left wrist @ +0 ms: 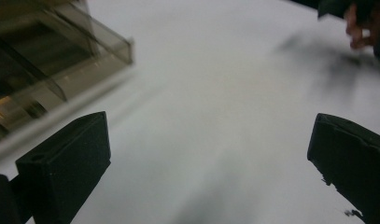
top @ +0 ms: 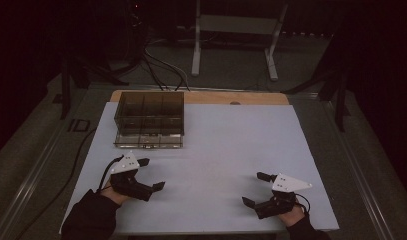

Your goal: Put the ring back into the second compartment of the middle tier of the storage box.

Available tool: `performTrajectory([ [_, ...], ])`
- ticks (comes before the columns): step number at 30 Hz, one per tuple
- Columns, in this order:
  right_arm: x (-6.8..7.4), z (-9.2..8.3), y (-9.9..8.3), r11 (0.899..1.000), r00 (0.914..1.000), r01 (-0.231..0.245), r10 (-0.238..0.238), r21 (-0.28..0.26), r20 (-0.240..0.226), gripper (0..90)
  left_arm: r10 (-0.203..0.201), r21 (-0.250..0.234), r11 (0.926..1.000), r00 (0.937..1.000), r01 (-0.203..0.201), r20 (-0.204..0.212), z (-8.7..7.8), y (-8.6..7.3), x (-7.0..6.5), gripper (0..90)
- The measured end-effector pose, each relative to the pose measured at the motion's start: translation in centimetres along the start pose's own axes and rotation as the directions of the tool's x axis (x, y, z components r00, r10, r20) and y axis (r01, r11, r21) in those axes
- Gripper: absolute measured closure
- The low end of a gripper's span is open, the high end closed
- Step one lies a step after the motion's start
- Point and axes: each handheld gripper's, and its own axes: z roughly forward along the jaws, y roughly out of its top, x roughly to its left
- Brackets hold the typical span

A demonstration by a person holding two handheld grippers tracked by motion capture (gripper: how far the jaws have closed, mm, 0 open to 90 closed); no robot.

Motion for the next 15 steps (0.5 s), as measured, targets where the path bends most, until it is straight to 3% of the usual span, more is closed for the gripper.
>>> performTrajectory([
  [5,0.0,0.0,0.0,1.0,1.0,-0.002,0.002,-0.002,-0.002,0.0,0.024,0.009,0.9997,0.9997,-0.023,-0.011,-0.2,-1.1,-0.1,0.8],
  [8,0.0,0.0,0.0,1.0,1.0,-0.001,0.001,-0.002,-0.003,0.0,0.032,-0.015,0.9994,0.999,-0.032,-0.032,-0.7,-1.7,0.0,0.8],
  [15,-0.2,0.0,0.0,1.0,1.0,-0.005,0.005,-0.005,-0.003,0.0,0.046,0.032,0.9985,0.9976,-0.044,-0.052,-1.3,-3.3,0.1,0.8],
])
